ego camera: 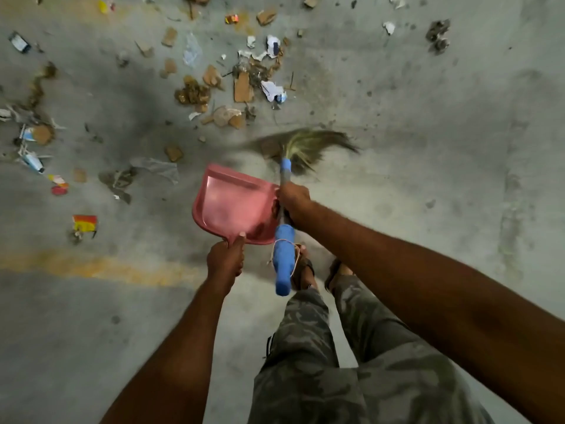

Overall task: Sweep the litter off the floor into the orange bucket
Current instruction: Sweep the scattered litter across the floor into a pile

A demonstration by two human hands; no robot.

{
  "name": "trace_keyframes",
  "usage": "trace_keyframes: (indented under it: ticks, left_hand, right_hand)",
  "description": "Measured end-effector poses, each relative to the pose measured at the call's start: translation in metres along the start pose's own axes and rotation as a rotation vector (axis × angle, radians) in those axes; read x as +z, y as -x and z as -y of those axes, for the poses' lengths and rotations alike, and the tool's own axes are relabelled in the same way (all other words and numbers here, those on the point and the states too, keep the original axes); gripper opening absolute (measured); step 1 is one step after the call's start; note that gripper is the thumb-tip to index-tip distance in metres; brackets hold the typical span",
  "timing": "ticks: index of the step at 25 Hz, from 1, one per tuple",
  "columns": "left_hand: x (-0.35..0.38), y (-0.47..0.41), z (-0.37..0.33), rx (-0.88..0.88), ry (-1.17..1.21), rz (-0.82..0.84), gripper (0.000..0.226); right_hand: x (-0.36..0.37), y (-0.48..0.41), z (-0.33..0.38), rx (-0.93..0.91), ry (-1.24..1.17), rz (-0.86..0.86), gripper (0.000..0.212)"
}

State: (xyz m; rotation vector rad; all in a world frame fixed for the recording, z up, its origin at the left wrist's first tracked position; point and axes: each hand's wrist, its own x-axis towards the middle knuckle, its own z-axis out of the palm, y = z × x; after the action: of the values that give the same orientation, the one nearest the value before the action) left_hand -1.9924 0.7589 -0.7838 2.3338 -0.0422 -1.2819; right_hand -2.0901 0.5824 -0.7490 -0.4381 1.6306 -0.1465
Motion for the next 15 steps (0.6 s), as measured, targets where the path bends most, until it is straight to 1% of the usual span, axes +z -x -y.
trace_keyframes:
  ticks: [2,3,6,9,11,13,15]
  left_hand:
    - [-0.01,-0.003,0.01,-0.002,0.06,-0.024,0.045]
    - [-0.014,-0.003,0.013,-0.004,0.076,-0.036,0.045]
    - [-0.025,0.0,0.016,-0.02,0.137,-0.081,0.044]
    - [-0.022,0.007,0.025,-0.078,0.196,-0.125,0.042]
    - [-0.011,0.015,0.032,-0.127,0.234,-0.142,0.042]
    - [0.006,0.027,0.037,-0.166,0.27,-0.161,0.043]
    - [0.027,0.04,0.041,-0.205,0.316,-0.186,0.043]
  right_hand:
    - [0.006,-0.013,0.02,-0.124,0.169,0.099,0.021]
    - [0.005,-0.015,0.031,-0.181,0.224,0.12,0.02]
    - [-0.007,-0.008,0.056,-0.38,0.356,0.079,0.005]
    - [-0.04,0.007,0.049,-0.483,0.46,0.081,0.011]
    - [-0.076,0.015,0.025,-0.461,0.525,0.137,0.018]
    - [-0.119,0.013,-0.001,-0.353,0.612,0.218,0.033]
    - [-0.166,-0.002,-0.017,-0.231,0.782,0.283,0.047]
